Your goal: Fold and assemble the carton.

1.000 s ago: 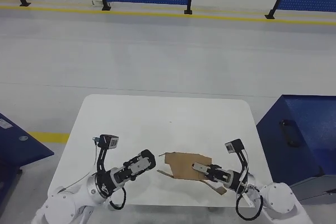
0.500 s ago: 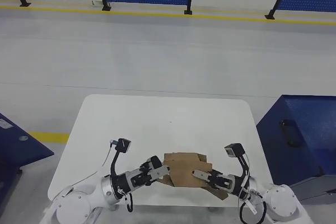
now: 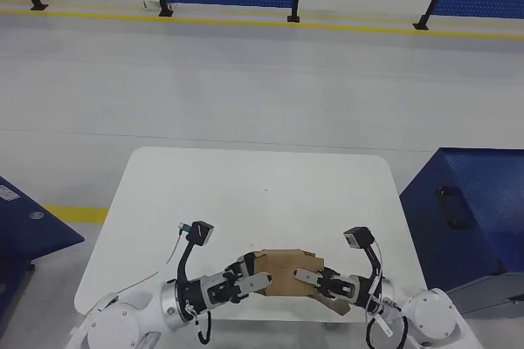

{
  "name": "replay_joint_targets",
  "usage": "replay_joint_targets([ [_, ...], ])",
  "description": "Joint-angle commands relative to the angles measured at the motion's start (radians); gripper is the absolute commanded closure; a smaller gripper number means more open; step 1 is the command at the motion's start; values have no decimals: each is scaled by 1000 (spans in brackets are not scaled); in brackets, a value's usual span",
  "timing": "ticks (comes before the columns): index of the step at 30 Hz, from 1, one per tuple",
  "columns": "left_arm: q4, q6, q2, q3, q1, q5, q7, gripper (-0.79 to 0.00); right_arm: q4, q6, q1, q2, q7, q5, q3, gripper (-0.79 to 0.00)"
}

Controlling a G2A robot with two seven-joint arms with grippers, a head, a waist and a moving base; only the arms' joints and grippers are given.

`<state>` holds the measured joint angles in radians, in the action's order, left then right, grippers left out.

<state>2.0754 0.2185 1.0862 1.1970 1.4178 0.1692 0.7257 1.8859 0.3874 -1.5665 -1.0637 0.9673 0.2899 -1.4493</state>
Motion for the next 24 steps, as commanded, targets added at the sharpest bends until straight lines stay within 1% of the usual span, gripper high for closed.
replay_joint_targets([
  [1, 2, -1, 1, -9, 0, -11, -3, -785, 0, 0, 0, 0, -1, -1, 4, 0],
  [7, -7, 5, 4, -34, -8, -43, -24, -785, -4, 3, 0, 2, -9, 5, 12, 0],
  [10, -18, -12, 5, -40, -13, -49, -28, -785, -13, -5, 5, 3, -6, 24, 14, 0],
  [12, -21, -18, 5, -41, -18, -46, -29, -785, -24, -13, 11, 3, 0, 53, 14, 0],
  [14, -15, -9, 5, -26, -16, -24, -35, -785, -44, -31, 25, 4, 11, 102, 9, 0],
  [17, 9, 11, -1, 29, 5, 12, -42, -785, -91, -81, 57, 6, 60, 214, -6, 0],
  [19, 31, 31, -6, 86, 30, 46, -49, -785, -139, -131, 88, 8, 109, 309, -16, 0],
  [22, 58, 46, -14, 174, 79, 59, -65, -785, -218, -217, 143, 9, 217, 455, -20, 0],
  [24, 57, 44, -17, 219, 108, 58, -81, -785, -270, -264, 178, 10, 290, 524, -19, 0],
])
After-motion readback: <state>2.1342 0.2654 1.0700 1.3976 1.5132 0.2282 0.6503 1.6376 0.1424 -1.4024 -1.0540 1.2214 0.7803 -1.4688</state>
